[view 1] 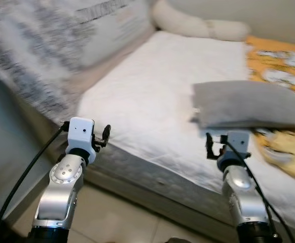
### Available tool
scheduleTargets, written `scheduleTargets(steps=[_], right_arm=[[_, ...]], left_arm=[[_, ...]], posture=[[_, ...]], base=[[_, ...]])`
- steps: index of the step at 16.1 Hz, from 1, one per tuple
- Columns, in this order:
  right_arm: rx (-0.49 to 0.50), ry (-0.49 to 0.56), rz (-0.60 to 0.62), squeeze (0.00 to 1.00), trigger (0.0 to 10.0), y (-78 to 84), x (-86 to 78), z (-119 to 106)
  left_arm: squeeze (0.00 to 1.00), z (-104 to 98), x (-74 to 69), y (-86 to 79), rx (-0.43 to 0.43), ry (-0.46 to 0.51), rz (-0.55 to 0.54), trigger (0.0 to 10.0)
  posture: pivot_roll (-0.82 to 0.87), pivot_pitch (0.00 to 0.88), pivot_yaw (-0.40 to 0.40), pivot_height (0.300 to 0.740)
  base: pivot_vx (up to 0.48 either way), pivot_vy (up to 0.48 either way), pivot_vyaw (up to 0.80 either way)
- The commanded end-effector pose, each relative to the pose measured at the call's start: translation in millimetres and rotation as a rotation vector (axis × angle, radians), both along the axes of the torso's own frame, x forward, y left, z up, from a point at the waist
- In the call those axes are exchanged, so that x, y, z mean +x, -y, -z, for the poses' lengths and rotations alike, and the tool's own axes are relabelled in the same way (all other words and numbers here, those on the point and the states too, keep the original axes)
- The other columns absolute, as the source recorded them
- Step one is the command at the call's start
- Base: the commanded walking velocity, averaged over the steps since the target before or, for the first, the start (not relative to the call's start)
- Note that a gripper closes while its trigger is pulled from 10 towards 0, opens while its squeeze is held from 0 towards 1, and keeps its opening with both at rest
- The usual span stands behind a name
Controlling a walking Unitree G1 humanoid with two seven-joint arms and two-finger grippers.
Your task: Clean up the room
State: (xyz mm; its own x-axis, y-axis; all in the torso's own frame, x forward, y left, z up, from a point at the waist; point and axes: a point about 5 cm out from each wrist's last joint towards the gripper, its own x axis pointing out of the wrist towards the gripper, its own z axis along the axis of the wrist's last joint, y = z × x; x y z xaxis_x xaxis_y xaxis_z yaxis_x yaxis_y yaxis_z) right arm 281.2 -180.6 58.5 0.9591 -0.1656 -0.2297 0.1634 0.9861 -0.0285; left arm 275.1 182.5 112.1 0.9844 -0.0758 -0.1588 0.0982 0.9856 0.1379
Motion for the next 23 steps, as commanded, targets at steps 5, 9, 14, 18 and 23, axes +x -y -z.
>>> scheduleTargets(steps=[5, 9, 14, 18, 23], right_arm=[[-0.003, 0.037, -0.041, 1.0, 10.0, -9.9, 4.4, -6.8], [-0.008, 0.042, -0.051, 1.0, 10.0, -11.4, 4.6, -7.3], [-0.01, 0.029, -0.048, 1.0, 10.0, -11.2, 4.8, -5.7], [-0.023, 0.055, -0.07, 1.0, 10.0, -13.4, 7.2, -9.9], [-0.031, 0.063, -0.078, 1.0, 10.0, -13.6, 8.8, -11.9]], left_arm=[[0.0, -4.9, 2.7, -0.4, -0.001, 0.018, 0.004, 10.0], [0.0, -5.0, 2.9, -1.9, -0.007, 0.016, -0.005, 10.0], [0.0, -5.6, 3.4, -1.5, -0.005, 0.018, 0.0, 10.0], [0.0, -6.6, 4.5, -1.3, 0.007, 0.019, 0.002, 10.0], [0.0, -7.0, 4.7, -1.0, 0.009, 0.019, 0.005, 10.0]], posture=[[0.02, 0.0, -0.012, 0.74], [0.02, 0.0, -0.013, 0.74], [0.02, 0.0, -0.014, 0.74], [0.03, 0.0, -0.016, 0.74], [0.03, 0.0, -0.014, 0.74]], base=[[0.296, 0.0, -0.08], [0.322, 0.0, 0.0], [0.349, 0.0, -0.62], [0.35, 0.0, -0.11], [0.35, 0.0, 0.0]])
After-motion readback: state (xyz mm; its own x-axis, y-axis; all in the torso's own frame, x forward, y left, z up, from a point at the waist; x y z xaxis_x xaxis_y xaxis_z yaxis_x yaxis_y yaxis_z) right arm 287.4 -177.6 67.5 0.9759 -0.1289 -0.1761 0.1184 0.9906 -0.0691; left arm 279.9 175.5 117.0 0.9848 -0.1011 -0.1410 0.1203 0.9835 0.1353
